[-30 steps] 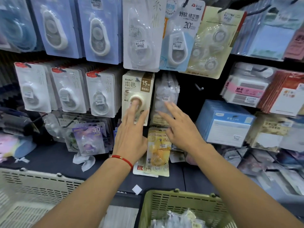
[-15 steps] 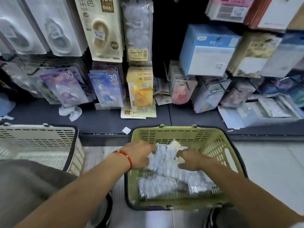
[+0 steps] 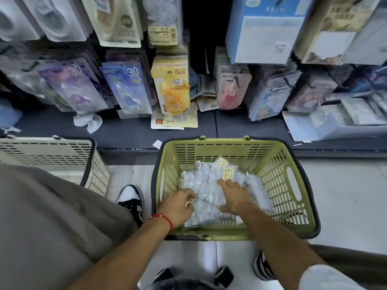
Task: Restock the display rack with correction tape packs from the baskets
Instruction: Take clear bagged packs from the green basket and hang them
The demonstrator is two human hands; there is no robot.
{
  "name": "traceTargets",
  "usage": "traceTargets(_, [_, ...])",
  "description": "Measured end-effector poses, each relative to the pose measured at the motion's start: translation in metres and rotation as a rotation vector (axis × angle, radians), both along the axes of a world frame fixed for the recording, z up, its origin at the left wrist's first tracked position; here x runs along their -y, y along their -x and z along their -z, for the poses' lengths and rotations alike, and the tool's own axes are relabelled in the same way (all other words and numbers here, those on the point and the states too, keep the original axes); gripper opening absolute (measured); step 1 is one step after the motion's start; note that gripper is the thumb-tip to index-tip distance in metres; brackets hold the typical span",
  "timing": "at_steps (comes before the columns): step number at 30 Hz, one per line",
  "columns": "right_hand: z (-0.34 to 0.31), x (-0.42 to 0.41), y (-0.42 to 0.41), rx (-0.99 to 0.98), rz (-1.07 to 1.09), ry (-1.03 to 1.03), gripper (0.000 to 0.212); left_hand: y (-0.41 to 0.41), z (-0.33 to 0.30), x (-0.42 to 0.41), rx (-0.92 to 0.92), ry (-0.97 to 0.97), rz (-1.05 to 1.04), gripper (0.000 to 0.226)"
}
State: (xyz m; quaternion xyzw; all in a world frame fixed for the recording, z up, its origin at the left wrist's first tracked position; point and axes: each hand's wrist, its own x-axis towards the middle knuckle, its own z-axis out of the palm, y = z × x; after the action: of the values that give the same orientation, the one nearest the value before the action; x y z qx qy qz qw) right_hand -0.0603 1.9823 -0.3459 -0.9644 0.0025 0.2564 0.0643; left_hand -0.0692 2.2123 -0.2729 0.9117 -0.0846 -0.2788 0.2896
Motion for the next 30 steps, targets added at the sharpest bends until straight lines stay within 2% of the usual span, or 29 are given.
traceTargets(2, [-0.004,0.005,0.000,0.026,-0.005,-0.093,0.098,0.001,0.003,0.002,-0.021,0.023,-0.053,0.030])
traceTargets(4, [-0.015,0.007,-0.002,0.075,0.039,-0.277,0.098,-0.001,0.003,0.008,-0.052,0.089,-0.150,0.029])
traceTargets(7, [-0.046,0.004,-0.009,0.177,0.272,-0.687,0.090,-0.005,-0.001,0.024,-0.161,0.297,-0.401,0.026])
traceTargets(10, [-0.077,0.003,-0.010,0.214,0.531,-1.105,0.077,-0.008,-0.012,0.039,-0.378,0.546,-0.767,0.024])
traceTargets(12, [-0.088,0.008,-0.005,0.185,0.653,-1.332,0.075,-0.011,-0.013,0.044,-0.503,0.660,-0.927,0.041])
traceTargets(14, [-0.094,0.012,0.003,0.127,0.684,-1.438,0.079,-0.014,-0.013,0.047,-0.577,0.744,-1.017,0.063])
traceTargets(18, [-0.096,0.010,0.012,0.094,0.730,-1.495,0.079,-0.014,-0.009,0.040,-0.548,0.590,-1.023,0.075])
traceTargets(19, [-0.095,0.008,0.014,0.102,0.769,-1.511,0.078,-0.014,-0.009,0.039,-0.575,0.616,-1.042,0.075])
traceTargets(21, [-0.093,0.001,0.018,0.073,0.817,-1.545,0.076,-0.016,-0.014,0.039,-0.725,0.856,-1.119,0.063])
traceTargets(23, [-0.087,-0.006,0.023,-0.036,0.744,-1.555,0.074,-0.016,-0.021,0.041,-0.779,1.075,-1.148,0.046])
traceTargets(24, [-0.084,-0.005,0.024,-0.115,0.675,-1.561,0.073,-0.016,-0.021,0.040,-0.748,1.101,-1.164,0.043])
traceTargets(26, [-0.078,0.006,0.023,-0.301,0.569,-1.568,0.071,-0.015,-0.013,0.036,-0.612,1.064,-1.221,0.057])
traceTargets(28, [-0.072,0.023,0.019,-0.316,0.571,-1.365,0.059,-0.013,-0.010,0.030,-0.501,1.003,-1.247,0.074])
traceTargets(30, [-0.055,0.041,0.017,-0.165,0.509,-0.915,0.048,-0.011,-0.009,0.029,-0.372,0.897,-1.176,0.074])
